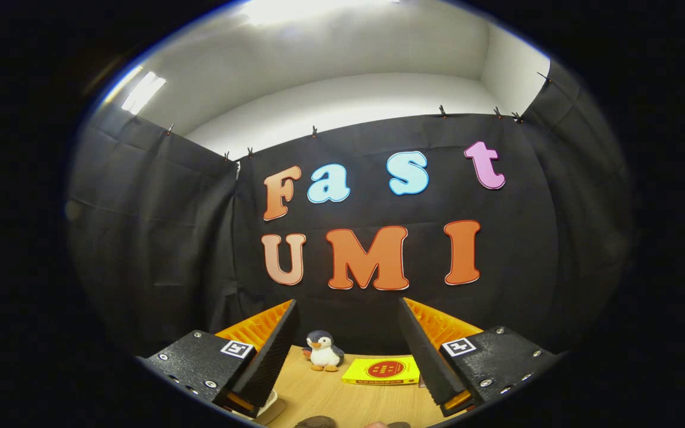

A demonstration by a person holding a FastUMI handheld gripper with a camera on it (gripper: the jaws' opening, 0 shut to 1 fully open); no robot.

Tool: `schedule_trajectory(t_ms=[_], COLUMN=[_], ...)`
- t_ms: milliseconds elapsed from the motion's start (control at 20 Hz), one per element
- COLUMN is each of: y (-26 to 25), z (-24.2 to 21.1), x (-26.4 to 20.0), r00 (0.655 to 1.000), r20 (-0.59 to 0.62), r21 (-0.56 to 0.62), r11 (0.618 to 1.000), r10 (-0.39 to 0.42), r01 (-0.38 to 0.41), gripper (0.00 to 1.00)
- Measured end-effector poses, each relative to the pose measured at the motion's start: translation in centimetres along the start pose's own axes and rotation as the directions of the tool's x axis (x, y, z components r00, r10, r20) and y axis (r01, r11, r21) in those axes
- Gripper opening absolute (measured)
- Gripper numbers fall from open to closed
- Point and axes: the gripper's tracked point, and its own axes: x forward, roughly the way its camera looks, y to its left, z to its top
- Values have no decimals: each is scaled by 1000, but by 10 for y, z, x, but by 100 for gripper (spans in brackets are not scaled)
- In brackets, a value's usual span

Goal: Open the storage box then place both shoes into the box .Put the left shoe in first, then the right shoe, with the right side of both shoes facing outward in a uniform manner.

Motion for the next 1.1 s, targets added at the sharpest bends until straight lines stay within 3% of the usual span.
schedule_trajectory(t_ms=[350, 550, 650, 800, 1000, 1100], y=[10, 36, 57, 92, 124, 140], z=[-40, -93, -118, -159, -211, -240], x=[-5, -13, -16, -33, -43, -55], r00=[994, 958, 920, 835, 725, 644], r20=[-103, -256, -334, -443, -554, -615], r21=[34, 74, 124, 228, 348, 406], r11=[999, 991, 977, 941, 905, 883], r10=[45, 129, 206, 328, 410, 455], r01=[-42, -114, -173, -249, -246, -236], gripper=[99, 99, 98, 98, 93, 91])
